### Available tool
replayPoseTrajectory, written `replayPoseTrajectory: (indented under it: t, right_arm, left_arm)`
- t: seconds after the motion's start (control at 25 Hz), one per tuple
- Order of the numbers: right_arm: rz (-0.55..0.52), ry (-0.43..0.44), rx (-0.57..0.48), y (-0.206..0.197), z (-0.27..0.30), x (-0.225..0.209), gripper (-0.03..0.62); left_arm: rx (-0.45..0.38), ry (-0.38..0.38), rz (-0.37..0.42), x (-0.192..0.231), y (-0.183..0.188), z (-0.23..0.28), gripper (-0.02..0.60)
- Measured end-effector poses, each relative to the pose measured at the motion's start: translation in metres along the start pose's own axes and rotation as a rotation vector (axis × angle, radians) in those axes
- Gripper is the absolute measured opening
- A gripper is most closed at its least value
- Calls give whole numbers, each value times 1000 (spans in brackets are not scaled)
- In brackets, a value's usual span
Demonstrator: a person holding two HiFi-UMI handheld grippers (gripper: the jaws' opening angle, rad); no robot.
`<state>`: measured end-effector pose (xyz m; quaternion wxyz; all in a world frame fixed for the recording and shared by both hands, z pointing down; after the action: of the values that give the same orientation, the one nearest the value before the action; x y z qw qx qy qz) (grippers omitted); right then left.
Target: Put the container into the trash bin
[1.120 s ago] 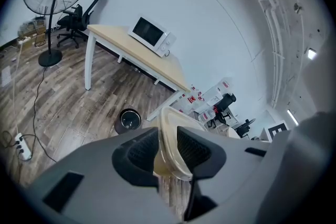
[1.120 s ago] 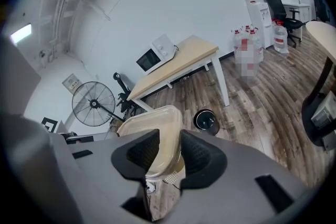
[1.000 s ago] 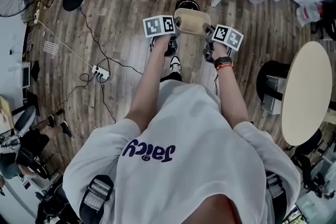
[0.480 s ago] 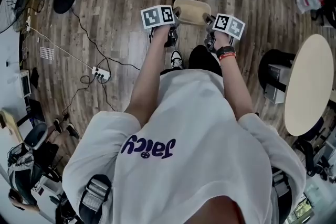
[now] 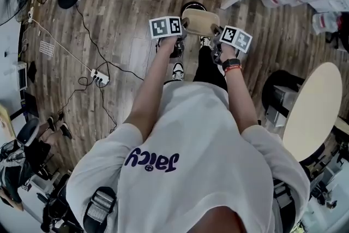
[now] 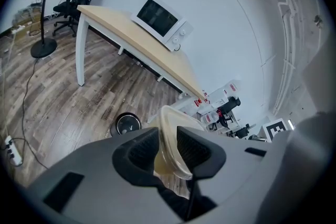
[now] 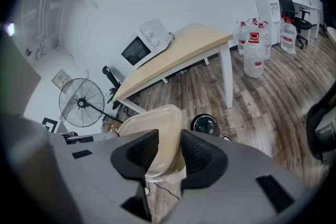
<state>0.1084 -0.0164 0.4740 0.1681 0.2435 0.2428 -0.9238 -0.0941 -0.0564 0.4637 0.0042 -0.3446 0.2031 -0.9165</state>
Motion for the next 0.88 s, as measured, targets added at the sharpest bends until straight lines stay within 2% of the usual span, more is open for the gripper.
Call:
replayPoseTrajectory:
  t: [0.28, 0.88]
  right_arm:
    - [36, 17, 31, 22, 35, -14, 153]
    - [71, 15, 144, 35, 110, -74, 152]
  left_arm:
    - [19, 38, -4, 11, 26, 32, 123]
    - [97, 91, -65, 45, 23, 117, 124]
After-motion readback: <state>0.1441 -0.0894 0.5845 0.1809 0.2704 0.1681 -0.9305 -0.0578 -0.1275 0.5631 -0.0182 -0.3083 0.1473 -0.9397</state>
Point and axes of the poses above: the fingertips, and each gripper's own axes: z forward along the fingers, x to its left, y out of its top, the point moved 6 cm from there along -z, backward along the fingers, and after that the axes turned 3 degrees about x, right-handed, at the moved point
